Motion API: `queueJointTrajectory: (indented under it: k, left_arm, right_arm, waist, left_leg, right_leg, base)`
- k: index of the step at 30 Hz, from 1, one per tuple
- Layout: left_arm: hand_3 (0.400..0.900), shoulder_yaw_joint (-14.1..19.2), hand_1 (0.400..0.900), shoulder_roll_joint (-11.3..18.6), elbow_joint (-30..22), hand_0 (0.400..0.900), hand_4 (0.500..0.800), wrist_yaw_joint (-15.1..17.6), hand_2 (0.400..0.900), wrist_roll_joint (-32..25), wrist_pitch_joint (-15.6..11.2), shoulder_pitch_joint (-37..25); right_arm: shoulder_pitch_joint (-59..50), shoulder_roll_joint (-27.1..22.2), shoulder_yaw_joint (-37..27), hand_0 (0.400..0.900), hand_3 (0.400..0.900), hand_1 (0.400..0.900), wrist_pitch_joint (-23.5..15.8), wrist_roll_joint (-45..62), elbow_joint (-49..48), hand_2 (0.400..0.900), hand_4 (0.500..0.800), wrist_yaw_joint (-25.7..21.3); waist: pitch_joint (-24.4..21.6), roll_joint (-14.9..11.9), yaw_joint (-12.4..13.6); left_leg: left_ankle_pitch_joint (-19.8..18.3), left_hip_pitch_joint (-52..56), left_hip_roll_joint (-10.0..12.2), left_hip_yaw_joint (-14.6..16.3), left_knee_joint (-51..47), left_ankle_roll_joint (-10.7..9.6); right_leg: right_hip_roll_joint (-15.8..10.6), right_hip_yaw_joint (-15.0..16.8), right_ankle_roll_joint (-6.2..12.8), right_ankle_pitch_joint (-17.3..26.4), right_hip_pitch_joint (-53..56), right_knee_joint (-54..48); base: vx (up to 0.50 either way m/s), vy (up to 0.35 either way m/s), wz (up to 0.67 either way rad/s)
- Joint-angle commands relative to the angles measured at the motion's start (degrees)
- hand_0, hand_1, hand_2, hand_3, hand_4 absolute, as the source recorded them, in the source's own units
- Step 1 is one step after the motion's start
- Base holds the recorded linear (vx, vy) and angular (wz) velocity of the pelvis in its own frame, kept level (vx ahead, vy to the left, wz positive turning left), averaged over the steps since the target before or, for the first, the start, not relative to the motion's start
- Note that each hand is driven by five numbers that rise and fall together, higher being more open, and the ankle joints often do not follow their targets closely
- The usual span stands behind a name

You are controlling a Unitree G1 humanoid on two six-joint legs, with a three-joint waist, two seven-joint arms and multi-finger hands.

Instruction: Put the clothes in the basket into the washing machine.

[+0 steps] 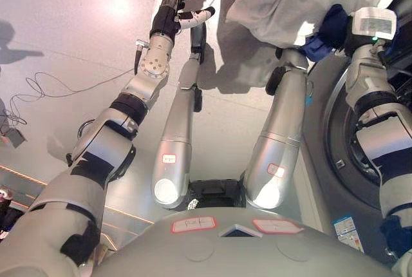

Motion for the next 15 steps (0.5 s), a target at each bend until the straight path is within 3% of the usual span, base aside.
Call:
queueJointTrajectory:
  k: [1,15]
  left_arm:
    - [0.900,3.21,0.900,4.18,-4.14,0.900,0.800,2.04,0.900,-1.67,-3.27,3.70]
    - [0.900,3.08,0.900,2.46,-4.28,0.900,0.800,2.81,0.900,-1.10,-3.06,4.67]
  right_arm:
    - [5.12,-5.62,3.51,0.400,0.400,0.400,2.73,0.42,1.78,0.400,0.500,-0.23]
    - [3.91,-5.27,2.07,0.400,0.400,0.400,2.36,3.16,1.91,0.400,0.500,-1.16]
  waist:
    - [-0.99,0.14,-1.32]
    - [-0.99,0.38,-0.85]
  left_leg:
    - [-19.34,-2.74,0.16,1.26,17.88,0.27]
    - [-19.17,-1.97,0.25,1.79,17.66,0.30]
  right_leg:
    - [-0.01,3.28,-0.15,20.97,-2.47,-20.06]
    - [-0.32,2.97,-0.23,20.34,-2.15,-19.56]
  base:
    - [0.00,0.000,0.00]
    - [0.01,0.009,-0.03]
